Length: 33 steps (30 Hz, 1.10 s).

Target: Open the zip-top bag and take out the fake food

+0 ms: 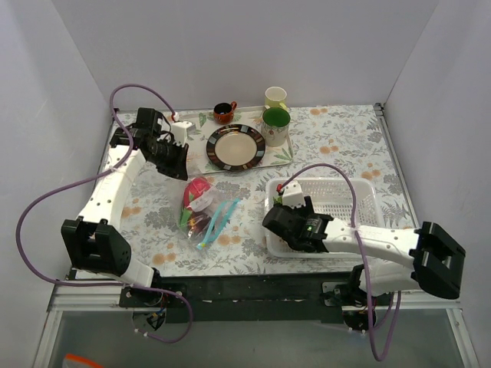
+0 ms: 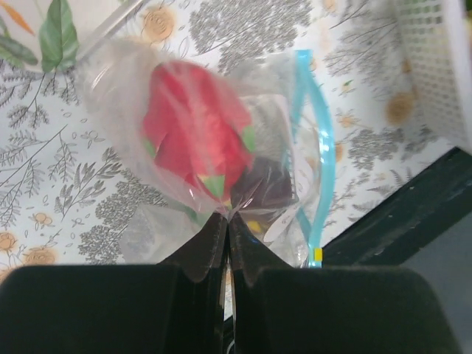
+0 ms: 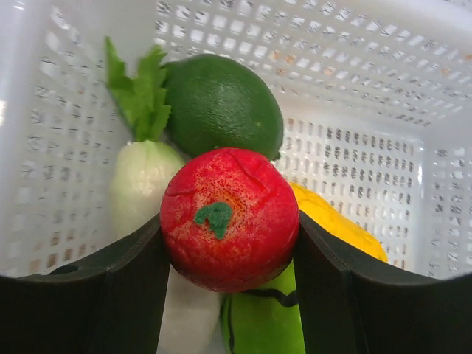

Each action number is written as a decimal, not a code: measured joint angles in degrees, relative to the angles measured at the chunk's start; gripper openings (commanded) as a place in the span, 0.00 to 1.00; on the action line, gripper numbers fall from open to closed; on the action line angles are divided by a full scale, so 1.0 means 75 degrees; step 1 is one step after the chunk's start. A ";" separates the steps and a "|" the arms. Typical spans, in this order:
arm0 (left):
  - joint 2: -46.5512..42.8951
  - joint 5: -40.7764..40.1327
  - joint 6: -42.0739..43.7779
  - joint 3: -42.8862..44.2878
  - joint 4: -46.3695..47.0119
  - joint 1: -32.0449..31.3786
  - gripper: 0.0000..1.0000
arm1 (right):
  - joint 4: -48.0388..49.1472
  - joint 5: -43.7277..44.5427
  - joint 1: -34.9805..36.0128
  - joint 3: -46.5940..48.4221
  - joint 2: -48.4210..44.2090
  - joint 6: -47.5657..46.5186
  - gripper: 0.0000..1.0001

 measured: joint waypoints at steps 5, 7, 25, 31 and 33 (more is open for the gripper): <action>-0.0070 0.0577 -0.0111 0.0784 -0.0405 0.0000 0.00 | -0.1183 0.0428 -0.0044 0.0475 0.0737 0.0694 0.98; -0.0160 0.0597 -0.0108 0.0740 -0.0446 0.0000 0.00 | -0.1355 0.0536 -0.0047 0.0720 0.0793 0.0749 0.98; -0.0656 -0.1953 0.0647 -0.3319 0.1536 0.0000 0.00 | 0.2320 -0.1859 0.0052 0.1285 0.0172 -0.3832 0.97; -0.0769 -0.2433 0.0839 -0.3652 0.1979 0.0000 0.00 | 0.3421 -0.3273 0.0029 0.1288 0.1271 -0.4884 0.93; -0.0769 -0.2509 0.0874 -0.3719 0.2151 0.0000 0.00 | 0.3687 -0.3722 0.0003 0.1320 0.1649 -0.5094 0.93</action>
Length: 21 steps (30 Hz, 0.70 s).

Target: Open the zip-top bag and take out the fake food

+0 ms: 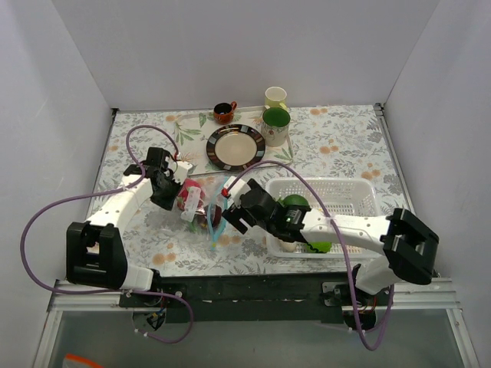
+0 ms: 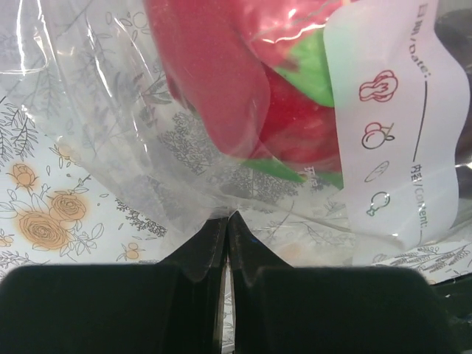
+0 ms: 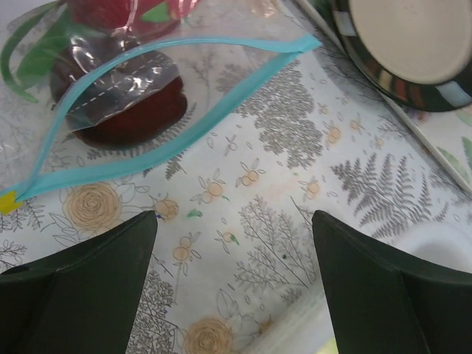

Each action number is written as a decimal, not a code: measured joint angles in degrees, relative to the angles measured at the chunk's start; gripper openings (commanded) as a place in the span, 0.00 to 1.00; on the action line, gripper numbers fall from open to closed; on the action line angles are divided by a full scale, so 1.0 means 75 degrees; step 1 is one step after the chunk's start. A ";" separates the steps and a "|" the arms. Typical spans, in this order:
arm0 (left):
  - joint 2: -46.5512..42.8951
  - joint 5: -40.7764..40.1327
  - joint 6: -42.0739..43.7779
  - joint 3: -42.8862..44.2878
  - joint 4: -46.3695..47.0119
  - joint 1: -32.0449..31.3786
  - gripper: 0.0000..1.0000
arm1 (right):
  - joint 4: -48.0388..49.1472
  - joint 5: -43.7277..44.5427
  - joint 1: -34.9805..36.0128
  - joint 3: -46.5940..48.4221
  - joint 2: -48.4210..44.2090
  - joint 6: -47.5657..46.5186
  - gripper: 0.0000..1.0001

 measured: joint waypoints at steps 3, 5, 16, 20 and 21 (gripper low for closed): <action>0.0050 -0.0055 0.0020 -0.0023 0.0195 0.0000 0.00 | 0.0361 -0.0632 -0.0038 0.0093 0.0542 -0.0227 0.93; 0.0157 -0.0052 0.0017 -0.0023 0.0341 0.0000 0.00 | 0.0551 -0.1058 -0.0050 0.0172 0.0863 -0.0338 0.93; 0.1207 0.0105 -0.0061 -0.0026 0.0950 0.0000 0.00 | 0.1530 -0.3054 -0.0085 0.0548 0.1938 -0.0898 0.97; 0.1230 0.0169 -0.0064 -0.0029 0.1014 0.0000 0.00 | 0.1577 -0.3372 -0.0087 0.0947 0.2448 -0.1058 0.97; 0.1241 0.0189 -0.0064 -0.0029 0.1017 0.0000 0.00 | 0.1539 -0.3410 -0.0087 0.1163 0.2667 -0.1081 0.98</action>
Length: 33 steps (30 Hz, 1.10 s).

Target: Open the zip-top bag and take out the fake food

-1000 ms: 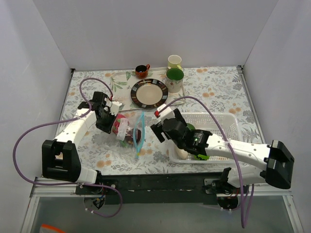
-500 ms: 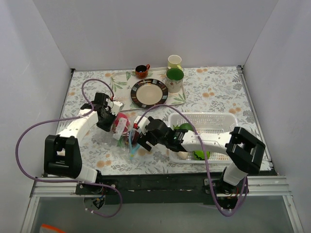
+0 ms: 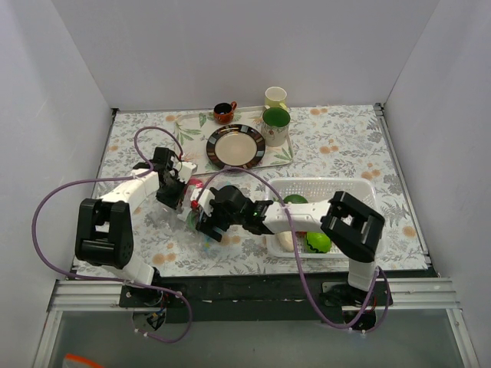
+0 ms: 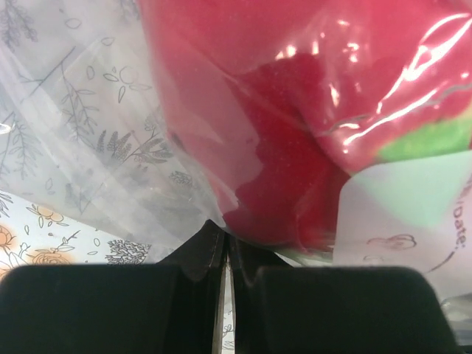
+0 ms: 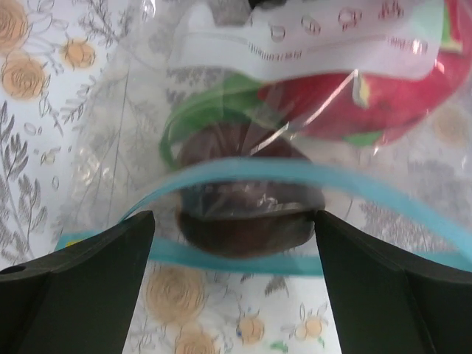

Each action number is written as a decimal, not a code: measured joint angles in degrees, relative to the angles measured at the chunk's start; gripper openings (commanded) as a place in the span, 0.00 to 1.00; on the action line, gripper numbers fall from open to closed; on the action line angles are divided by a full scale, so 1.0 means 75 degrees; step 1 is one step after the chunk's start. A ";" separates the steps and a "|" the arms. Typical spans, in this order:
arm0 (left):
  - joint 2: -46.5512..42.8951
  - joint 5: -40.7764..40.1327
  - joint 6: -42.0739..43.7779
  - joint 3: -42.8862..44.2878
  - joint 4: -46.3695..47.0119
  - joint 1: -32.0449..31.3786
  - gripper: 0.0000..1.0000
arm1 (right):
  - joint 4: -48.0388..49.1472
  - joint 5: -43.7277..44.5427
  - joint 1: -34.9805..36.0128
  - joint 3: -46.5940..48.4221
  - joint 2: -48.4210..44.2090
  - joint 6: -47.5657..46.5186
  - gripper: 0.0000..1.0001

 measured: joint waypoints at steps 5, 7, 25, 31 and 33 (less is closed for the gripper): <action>0.0096 0.0079 0.0000 0.0006 -0.0038 0.0000 0.00 | 0.0099 -0.0117 -0.0035 0.0758 0.0833 -0.0023 0.98; 0.0096 0.0102 0.0003 0.0023 -0.0067 0.0000 0.00 | 0.0248 -0.0178 -0.0038 0.0766 0.0909 -0.0023 0.98; 0.0093 0.0219 0.0067 -0.0038 -0.0096 0.0006 0.00 | 0.0629 -0.0242 -0.0058 0.0017 0.0452 0.0321 0.34; 0.0093 0.0239 0.0085 -0.0122 -0.0087 0.0006 0.00 | 0.0329 0.0119 -0.0058 -0.1096 -0.0816 0.0525 0.31; 0.0093 0.0245 0.0085 -0.0125 -0.0087 0.0006 0.00 | 0.0163 0.0274 -0.0058 -0.1174 -0.1207 0.0560 0.31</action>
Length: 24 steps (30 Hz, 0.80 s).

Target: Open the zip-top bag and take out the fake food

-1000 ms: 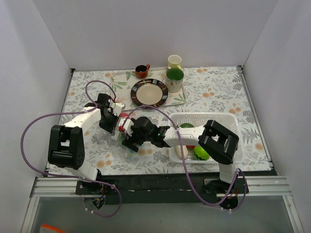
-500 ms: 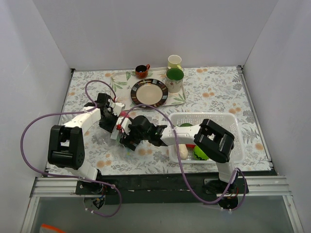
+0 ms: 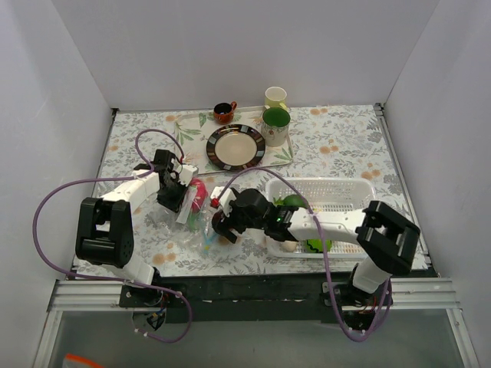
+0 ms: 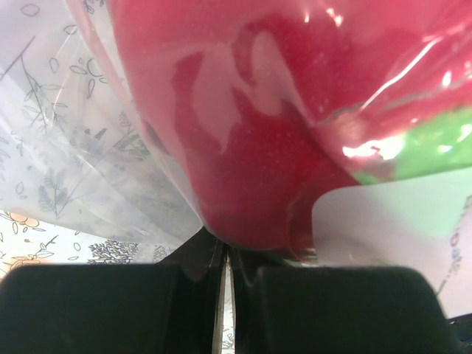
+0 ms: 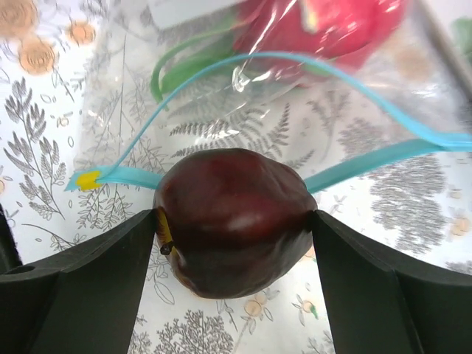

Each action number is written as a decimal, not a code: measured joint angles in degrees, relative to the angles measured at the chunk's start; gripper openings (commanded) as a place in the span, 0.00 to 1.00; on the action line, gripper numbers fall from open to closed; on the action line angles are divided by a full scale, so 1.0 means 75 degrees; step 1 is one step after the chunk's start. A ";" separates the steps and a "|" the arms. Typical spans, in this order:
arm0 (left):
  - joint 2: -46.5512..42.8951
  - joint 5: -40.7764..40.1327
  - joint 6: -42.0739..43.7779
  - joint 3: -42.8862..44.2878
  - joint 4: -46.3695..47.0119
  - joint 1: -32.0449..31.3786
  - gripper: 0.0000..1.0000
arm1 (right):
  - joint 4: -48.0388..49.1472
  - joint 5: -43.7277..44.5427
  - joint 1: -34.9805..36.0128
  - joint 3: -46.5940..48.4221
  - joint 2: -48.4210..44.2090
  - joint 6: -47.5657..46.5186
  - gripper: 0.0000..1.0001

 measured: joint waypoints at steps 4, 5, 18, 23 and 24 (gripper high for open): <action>0.0000 0.0000 -0.0003 0.0000 0.0000 0.0000 0.00 | -0.0035 0.0326 -0.0012 -0.0169 -0.0935 0.0023 0.30; 0.0000 0.0000 -0.0003 -0.0003 0.0003 0.0000 0.00 | -0.0067 0.0423 -0.0035 -0.0213 -0.1192 0.0023 0.30; -0.0006 0.0545 -0.0414 0.0656 -0.0405 -0.0207 0.00 | -0.1174 0.4112 -0.0737 -0.1749 -0.4625 0.1189 0.24; -0.0353 0.1346 -0.0731 0.1754 -0.0866 -0.0481 0.00 | -0.2556 0.5785 -0.0886 -0.1754 -0.4421 0.2465 0.76; -0.0478 0.1489 -0.0772 0.1894 -0.0918 -0.0536 0.00 | -0.2818 0.5983 -0.0898 -0.1754 -0.4284 0.2634 0.77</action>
